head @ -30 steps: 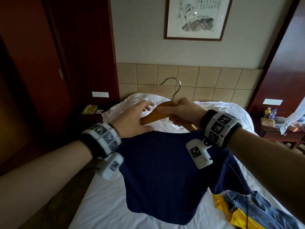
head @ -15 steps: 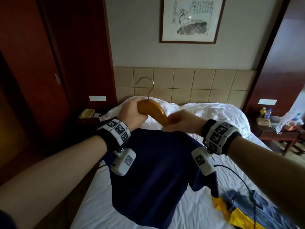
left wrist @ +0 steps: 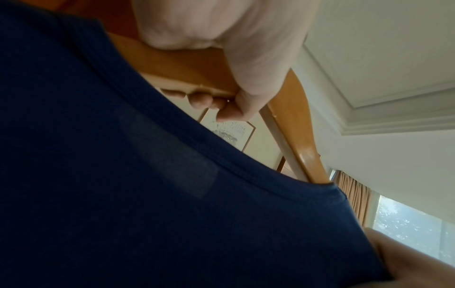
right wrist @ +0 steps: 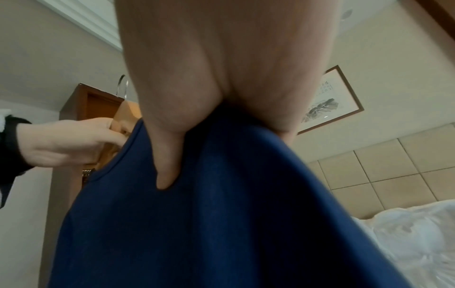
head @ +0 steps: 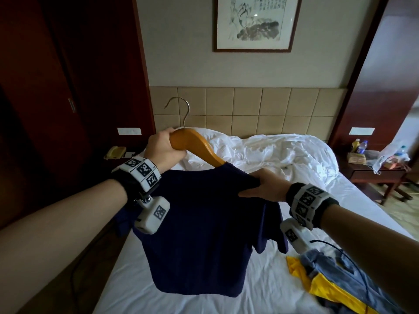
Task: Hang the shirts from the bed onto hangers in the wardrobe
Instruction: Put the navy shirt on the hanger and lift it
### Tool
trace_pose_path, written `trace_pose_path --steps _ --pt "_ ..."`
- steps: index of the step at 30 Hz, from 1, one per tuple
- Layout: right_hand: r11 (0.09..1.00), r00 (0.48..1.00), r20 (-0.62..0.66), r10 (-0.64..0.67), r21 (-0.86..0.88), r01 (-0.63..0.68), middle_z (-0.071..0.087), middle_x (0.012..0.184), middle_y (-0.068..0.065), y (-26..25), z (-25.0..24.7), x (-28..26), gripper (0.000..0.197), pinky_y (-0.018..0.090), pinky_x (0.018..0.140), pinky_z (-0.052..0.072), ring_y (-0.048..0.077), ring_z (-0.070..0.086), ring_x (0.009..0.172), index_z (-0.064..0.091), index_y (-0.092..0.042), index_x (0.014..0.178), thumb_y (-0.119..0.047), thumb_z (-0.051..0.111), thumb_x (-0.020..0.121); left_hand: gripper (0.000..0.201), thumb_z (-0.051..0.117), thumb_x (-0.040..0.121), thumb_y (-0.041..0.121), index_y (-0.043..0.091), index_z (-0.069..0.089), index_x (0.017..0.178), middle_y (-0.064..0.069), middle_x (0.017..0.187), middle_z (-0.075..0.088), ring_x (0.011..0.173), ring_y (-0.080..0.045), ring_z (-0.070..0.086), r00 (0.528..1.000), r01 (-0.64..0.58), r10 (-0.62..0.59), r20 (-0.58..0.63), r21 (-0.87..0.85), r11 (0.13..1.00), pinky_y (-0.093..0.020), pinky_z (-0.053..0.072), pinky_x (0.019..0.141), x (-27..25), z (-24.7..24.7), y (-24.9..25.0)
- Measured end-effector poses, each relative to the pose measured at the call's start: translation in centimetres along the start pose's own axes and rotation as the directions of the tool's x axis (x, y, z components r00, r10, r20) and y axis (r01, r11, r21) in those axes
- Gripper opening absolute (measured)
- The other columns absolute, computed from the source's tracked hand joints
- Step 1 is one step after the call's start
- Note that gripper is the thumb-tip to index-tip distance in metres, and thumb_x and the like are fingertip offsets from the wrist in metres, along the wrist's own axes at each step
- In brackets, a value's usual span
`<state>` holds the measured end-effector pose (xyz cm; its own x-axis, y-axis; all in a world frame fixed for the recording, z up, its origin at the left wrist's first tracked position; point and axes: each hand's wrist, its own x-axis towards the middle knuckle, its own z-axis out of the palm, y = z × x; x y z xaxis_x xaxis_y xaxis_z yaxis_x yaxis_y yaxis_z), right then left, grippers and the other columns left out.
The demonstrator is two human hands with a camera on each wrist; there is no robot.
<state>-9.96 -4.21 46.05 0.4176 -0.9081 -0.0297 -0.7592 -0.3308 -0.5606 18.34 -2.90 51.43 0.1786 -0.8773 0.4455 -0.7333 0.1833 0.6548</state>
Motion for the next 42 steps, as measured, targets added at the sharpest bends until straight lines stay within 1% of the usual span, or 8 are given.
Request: trace_pose_path --steps 12,19,25,28,33,35,40,42 --pt "0.983 0.98 -0.072 0.184 0.041 -0.181 0.058 0.061 -0.007 7.1 2.8 -3.1 0.03 0.015 0.056 0.041 0.001 0.054 0.056 0.058 -0.024 0.06 -0.024 0.081 0.079 0.035 0.08 0.071 0.013 0.018 0.064 0.101 -0.002 0.091 0.063 0.09 -0.024 0.062 0.997 0.059 -0.055 -0.056 0.073 0.996 -0.034 0.047 0.077 0.7 -2.1 0.7" --pt "0.946 0.946 0.002 0.323 -0.012 -0.323 0.064 0.085 0.005 9.4 6.1 -3.1 0.025 0.028 0.067 0.043 0.019 0.06 0.076 0.062 -0.013 0.085 -0.032 0.077 0.082 0.026 0.079 0.072 0.011 0.017 0.063 0.092 -0.004 0.088 0.064 0.087 -0.026 0.063 0.996 0.034 -0.028 -0.08 0.084 0.996 -0.037 0.05 0.079 1.4 -3.4 2.0" --pt "0.944 0.938 0.118 0.327 0.002 -0.329 0.07 0.068 0.004 9.9 7.8 -3.2 0.019 0.023 0.057 0.053 0.017 0.068 0.062 0.069 -0.006 0.077 -0.022 0.069 0.086 0.03 0.08 0.072 0.014 0.017 0.064 0.097 -0.006 0.094 0.065 0.092 -0.029 0.062 0.993 0.085 -0.075 -0.095 0.099 0.991 -0.047 0.052 0.089 1.0 -2.5 1.3" --pt "0.948 0.926 0.209 0.315 -0.021 -0.318 0.074 0.086 0.005 10.6 8.5 -3.4 0.025 0.023 0.065 0.051 0.023 0.071 0.084 0.073 -0.008 0.094 -0.029 0.076 0.082 0.029 0.08 0.073 0.014 0.014 0.063 0.097 -0.004 0.089 0.062 0.089 -0.026 0.06 0.993 0.084 -0.074 -0.094 0.11 0.99 -0.042 0.05 0.084 0.6 -2.6 0.9" --pt "0.974 0.99 -0.111 0.09 0.216 -0.065 0.057 0.124 -0.009 7.0 2.7 -2.2 0.097 0.028 0.091 0.048 0.008 0.056 0.107 0.038 -0.037 0.141 -0.048 0.09 0.06 0.028 0.079 0.072 0.015 0.018 0.062 0.093 -0.004 0.088 0.063 0.088 -0.027 0.061 0.991 0.103 -0.092 -0.094 0.126 0.987 -0.04 0.051 0.081 0.2 -2.4 0.9" --pt "0.99 0.968 -0.249 -0.031 0.124 0.064 0.055 0.124 -0.01 3.2 0.4 -1.4 0.096 0.028 0.094 0.043 0.008 0.051 0.112 0.038 -0.034 0.144 -0.051 0.087 0.064 0.028 0.077 0.07 0.015 0.021 0.06 0.092 -0.004 0.087 0.064 0.088 -0.029 0.063 0.994 0.096 -0.088 -0.067 0.128 0.987 -0.041 0.053 0.081 -0.2 -1.4 1.2" --pt "0.985 0.972 -0.176 -0.159 -0.089 0.145 0.064 0.091 -0.001 -4.5 -0.5 1.4 0.025 0.026 0.074 0.043 0.015 0.058 0.084 0.063 -0.018 0.099 -0.031 0.077 0.083 0.031 0.077 0.071 0.017 0.026 0.06 0.096 0.002 0.083 0.063 0.083 -0.024 0.062 1.0 0.013 -0.009 -0.029 0.136 0.991 -0.035 0.049 0.074 -0.6 1.1 2.2" --pt "0.986 0.979 -0.147 -0.143 -0.106 0.128 0.057 0.075 -0.001 -5.1 -0.5 2.2 0.024 0.025 0.062 0.042 0.014 0.054 0.07 0.056 -0.016 0.074 -0.029 0.074 0.085 0.03 0.076 0.073 0.016 0.024 0.06 0.097 0.004 0.08 0.06 0.08 -0.021 0.059 1.0 -0.005 0.009 -0.022 0.146 0.989 -0.031 0.042 0.07 -0.9 1.4 2.4"
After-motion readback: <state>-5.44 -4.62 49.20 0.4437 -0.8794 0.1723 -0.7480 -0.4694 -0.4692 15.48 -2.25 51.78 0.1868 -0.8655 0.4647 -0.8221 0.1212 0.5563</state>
